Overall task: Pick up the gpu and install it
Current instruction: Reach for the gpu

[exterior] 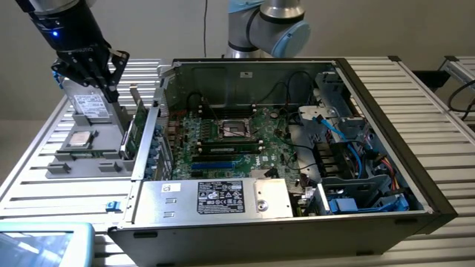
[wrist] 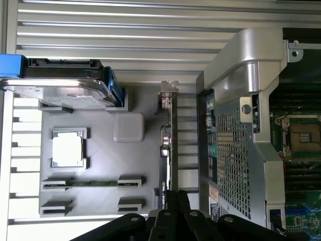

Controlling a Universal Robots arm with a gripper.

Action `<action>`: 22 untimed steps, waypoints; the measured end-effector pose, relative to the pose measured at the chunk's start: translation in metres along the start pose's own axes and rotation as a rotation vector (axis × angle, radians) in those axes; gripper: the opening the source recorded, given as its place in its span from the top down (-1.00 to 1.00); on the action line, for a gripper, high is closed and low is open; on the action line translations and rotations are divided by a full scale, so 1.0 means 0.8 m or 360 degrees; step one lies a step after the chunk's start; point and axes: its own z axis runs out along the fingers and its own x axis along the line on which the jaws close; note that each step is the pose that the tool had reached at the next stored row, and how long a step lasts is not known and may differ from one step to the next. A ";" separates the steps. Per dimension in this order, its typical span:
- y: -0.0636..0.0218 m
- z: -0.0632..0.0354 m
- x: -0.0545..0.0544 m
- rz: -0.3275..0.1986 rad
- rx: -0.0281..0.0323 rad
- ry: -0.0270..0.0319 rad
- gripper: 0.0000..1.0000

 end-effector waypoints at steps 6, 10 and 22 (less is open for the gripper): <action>0.000 0.001 0.000 0.0000 -0.00001 -0.00002 0.62; 0.000 0.001 0.000 0.0000 0.00000 -0.00001 0.25; 0.001 0.025 0.002 0.0000 0.00001 -0.00003 0.12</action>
